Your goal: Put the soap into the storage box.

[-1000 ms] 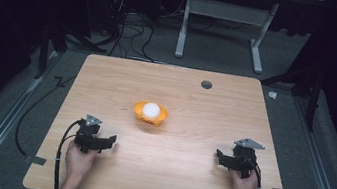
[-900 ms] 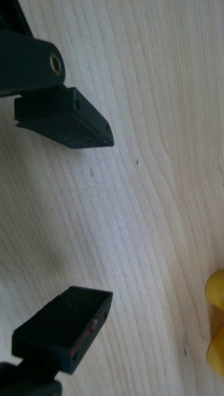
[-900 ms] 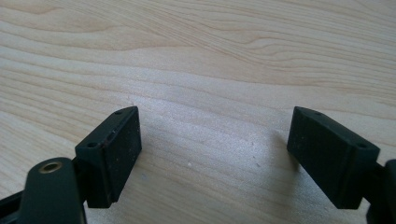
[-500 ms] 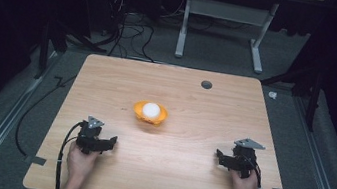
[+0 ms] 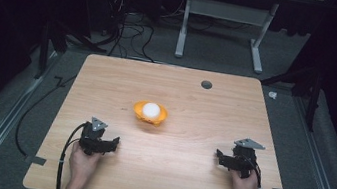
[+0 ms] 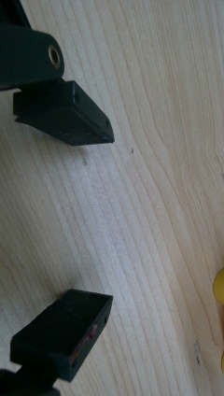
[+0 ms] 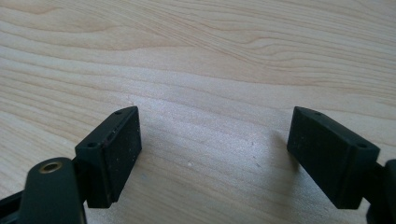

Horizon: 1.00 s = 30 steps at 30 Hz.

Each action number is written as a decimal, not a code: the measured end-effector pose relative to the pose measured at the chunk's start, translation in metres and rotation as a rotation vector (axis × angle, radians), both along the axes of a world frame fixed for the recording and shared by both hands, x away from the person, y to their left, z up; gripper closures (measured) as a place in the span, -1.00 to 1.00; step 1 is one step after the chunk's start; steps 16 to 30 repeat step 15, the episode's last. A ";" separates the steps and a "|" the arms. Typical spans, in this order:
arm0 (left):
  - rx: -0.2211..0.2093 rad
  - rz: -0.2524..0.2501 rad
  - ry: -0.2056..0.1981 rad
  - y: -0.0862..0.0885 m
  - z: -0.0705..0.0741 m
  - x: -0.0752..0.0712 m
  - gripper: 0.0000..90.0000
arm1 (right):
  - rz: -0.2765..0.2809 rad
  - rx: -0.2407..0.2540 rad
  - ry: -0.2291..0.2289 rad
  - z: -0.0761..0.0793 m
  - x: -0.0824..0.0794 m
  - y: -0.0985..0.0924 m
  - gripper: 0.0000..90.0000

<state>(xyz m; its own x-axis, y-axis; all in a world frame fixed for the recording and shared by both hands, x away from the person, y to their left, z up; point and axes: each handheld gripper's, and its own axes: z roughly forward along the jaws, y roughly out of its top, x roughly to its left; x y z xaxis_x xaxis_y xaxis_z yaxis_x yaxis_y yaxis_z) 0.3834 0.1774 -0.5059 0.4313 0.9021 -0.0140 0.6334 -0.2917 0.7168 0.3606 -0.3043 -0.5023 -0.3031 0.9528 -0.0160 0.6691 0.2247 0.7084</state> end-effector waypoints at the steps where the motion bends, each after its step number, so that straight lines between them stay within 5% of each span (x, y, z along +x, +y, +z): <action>1: -0.006 0.001 -0.011 0.000 -0.001 0.000 -0.60 | 0.000 -0.001 0.000 0.000 0.000 0.000 -0.59; 30: -0.010 0.010 -0.016 0.000 -0.002 0.000 -0.62 | 0.000 -0.001 0.000 0.000 0.000 0.000 -0.59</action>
